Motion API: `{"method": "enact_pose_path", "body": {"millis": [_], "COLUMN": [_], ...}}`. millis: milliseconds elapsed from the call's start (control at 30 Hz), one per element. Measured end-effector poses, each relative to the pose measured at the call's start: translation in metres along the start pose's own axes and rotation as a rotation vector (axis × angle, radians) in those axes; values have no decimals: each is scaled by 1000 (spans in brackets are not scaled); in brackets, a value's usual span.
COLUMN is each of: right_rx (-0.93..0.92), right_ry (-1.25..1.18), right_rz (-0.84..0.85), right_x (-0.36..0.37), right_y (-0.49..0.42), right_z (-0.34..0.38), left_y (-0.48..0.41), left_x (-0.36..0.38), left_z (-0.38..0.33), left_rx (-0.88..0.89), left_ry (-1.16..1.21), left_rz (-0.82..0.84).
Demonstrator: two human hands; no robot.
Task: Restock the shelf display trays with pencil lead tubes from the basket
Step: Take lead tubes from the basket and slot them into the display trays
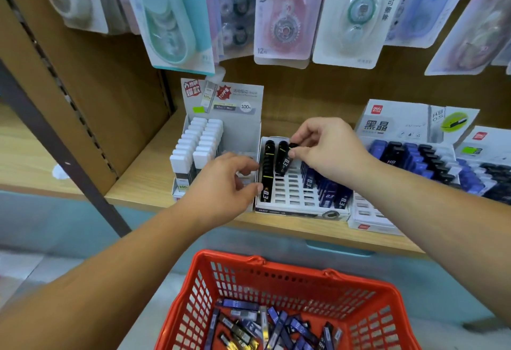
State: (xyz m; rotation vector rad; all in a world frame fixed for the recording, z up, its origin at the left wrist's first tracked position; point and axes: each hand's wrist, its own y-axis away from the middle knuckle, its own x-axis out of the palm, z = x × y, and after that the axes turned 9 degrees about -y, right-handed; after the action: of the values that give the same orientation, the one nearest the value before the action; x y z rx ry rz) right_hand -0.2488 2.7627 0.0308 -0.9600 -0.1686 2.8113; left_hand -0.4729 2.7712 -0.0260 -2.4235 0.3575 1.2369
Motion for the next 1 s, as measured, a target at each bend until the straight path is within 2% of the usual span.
{"method": "enact_pose_path", "body": {"millis": [300, 400, 533, 700, 800, 1000], "right_rx": [-90, -99, -227, -182, -158, -91], "right_ry": [127, 206, 420, 559, 633, 728], "right_rz": [128, 93, 45, 179, 231, 258], "right_x": [8, 11, 14, 5, 4, -3], "right_y": [0, 2, 9, 25, 36, 44], "right_z": [-4, -5, 5, 9, 12, 25], "left_y": [0, 1, 10, 41, 59, 84], "left_x": [7, 6, 3, -6, -9, -6], "left_z": [-1, -4, -5, -5, -11, -32], "left_rx": [-39, -55, -52, -60, -110, -222], "left_ry": [58, 60, 59, 13, 10, 115], "left_rz": [-14, -24, -29, 19, -10, -16]}}
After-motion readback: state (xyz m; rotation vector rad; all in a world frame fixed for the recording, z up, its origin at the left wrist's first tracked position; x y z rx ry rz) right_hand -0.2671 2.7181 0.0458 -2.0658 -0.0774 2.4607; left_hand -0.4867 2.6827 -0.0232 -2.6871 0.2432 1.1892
